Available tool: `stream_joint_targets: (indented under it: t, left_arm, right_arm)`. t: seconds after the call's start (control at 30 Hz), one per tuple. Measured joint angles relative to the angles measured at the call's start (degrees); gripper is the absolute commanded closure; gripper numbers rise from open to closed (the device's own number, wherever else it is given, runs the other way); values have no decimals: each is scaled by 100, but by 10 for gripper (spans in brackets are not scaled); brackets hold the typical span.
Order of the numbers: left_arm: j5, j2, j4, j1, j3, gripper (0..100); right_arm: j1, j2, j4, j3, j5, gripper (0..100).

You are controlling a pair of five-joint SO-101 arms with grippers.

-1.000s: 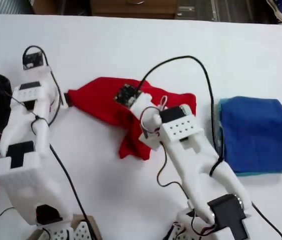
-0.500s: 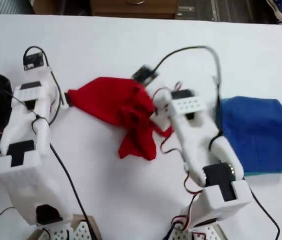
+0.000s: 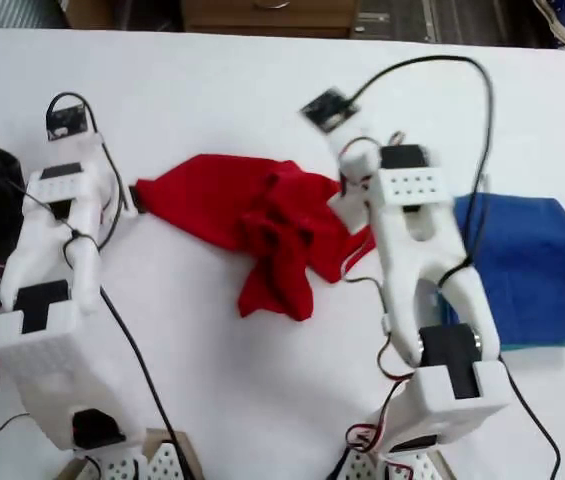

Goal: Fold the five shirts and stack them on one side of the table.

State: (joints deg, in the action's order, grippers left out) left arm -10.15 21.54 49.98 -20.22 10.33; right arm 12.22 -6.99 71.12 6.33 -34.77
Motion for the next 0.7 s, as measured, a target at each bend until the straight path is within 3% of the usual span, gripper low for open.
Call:
stream_joint_targets:
  t: [0.13,0.3,0.7]
  left_arm:
    - [0,0,0,0,0,744]
    - [0,0,0,0,0,744]
    - [0,0,0,0,0,744]
  right_arm:
    - [668,0,202,0,0,779]
    - [1231,-35,114,0,0,776]
    - [976,-211,-1152,571,0,789]
